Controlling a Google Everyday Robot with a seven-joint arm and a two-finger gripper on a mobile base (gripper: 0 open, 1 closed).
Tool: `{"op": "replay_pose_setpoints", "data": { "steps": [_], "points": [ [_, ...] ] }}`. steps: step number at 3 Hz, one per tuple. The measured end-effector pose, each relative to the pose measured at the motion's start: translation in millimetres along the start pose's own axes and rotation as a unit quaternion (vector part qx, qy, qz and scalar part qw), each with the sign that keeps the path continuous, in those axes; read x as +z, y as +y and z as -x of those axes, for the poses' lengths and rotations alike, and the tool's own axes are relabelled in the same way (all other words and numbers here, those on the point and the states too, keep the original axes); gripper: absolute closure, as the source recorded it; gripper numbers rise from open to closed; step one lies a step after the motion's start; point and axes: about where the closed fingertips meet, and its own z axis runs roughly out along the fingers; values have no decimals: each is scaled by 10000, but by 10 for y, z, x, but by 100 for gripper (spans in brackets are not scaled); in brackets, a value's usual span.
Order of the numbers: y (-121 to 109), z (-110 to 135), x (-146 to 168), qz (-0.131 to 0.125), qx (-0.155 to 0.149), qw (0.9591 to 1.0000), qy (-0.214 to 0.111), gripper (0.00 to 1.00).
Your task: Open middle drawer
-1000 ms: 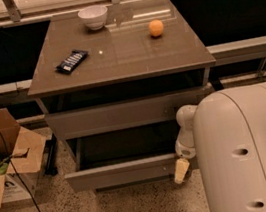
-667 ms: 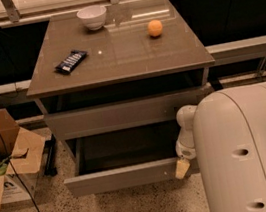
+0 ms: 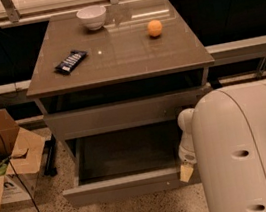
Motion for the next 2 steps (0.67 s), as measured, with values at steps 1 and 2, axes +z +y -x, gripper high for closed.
{"op": "replay_pose_setpoints", "data": {
  "steps": [1,2],
  "points": [
    [95,-73,23,45,106,9999,4,34],
    [290,-254,112,152,378,9992,-54,10]
  ]
}}
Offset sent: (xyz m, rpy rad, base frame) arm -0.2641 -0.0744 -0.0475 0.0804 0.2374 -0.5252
